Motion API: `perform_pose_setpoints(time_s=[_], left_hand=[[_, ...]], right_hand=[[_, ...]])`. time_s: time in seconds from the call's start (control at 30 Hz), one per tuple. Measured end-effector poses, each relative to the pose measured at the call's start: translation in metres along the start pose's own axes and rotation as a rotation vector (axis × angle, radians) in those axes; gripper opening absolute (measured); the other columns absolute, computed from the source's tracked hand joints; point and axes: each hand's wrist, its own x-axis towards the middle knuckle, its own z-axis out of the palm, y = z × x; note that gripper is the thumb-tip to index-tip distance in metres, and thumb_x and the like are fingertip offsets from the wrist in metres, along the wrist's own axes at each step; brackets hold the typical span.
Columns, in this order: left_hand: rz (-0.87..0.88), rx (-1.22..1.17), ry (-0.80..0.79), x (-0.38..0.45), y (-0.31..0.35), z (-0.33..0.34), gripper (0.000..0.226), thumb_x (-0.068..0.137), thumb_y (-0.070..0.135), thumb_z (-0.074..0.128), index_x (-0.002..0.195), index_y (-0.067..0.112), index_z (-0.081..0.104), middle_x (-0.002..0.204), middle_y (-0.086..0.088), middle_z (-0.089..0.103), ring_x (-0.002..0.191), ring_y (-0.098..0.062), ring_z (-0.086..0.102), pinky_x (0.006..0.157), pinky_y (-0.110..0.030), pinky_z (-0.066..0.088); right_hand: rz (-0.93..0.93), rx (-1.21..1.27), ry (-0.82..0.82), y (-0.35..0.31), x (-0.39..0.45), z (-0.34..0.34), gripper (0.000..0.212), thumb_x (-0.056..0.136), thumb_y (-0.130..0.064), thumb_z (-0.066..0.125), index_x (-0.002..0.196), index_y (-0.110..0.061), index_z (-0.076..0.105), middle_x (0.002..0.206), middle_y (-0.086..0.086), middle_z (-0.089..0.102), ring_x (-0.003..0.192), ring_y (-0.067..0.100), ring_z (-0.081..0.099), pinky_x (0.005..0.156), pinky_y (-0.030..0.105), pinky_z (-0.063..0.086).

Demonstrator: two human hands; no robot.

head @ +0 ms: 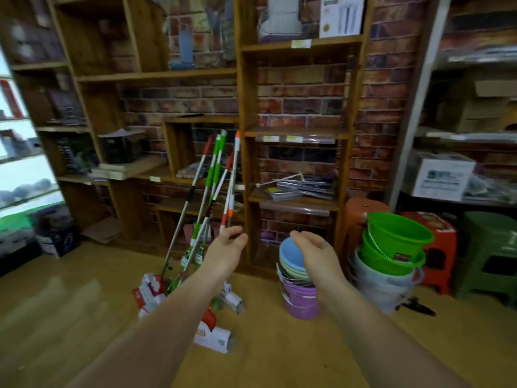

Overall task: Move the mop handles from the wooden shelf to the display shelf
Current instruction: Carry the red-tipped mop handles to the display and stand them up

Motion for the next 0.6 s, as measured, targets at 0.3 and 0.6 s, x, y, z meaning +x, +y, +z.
perform_pose_setpoints(time_s=[0.3,0.6], left_hand=[[-0.007,0.025,0.279,0.057,-0.007,-0.039,0.035,0.098,0.024,0.038,0.133,0.021,0.042,0.11,-0.007,0.058,0.079,-0.016,0.054,0.07,-0.032,0.043],[-0.033,-0.016,0.37,0.168,-0.039,-0.117,0.036,0.098,0.021,0.039,0.134,0.024,0.042,0.081,0.007,0.051,0.067,-0.008,0.047,0.063,-0.026,0.041]], right_hand=[[-0.017,-0.054,-0.148,-0.009,0.077,0.035,0.049,0.093,-0.035,0.051,0.137,-0.016,0.043,0.141,0.003,0.044,0.128,0.024,0.041,0.096,0.032,0.034],[-0.029,-0.063,-0.207,-0.012,0.167,0.157,0.048,0.093,-0.036,0.05,0.137,-0.017,0.044,0.138,0.002,0.047,0.116,0.022,0.048,0.093,0.031,0.034]])
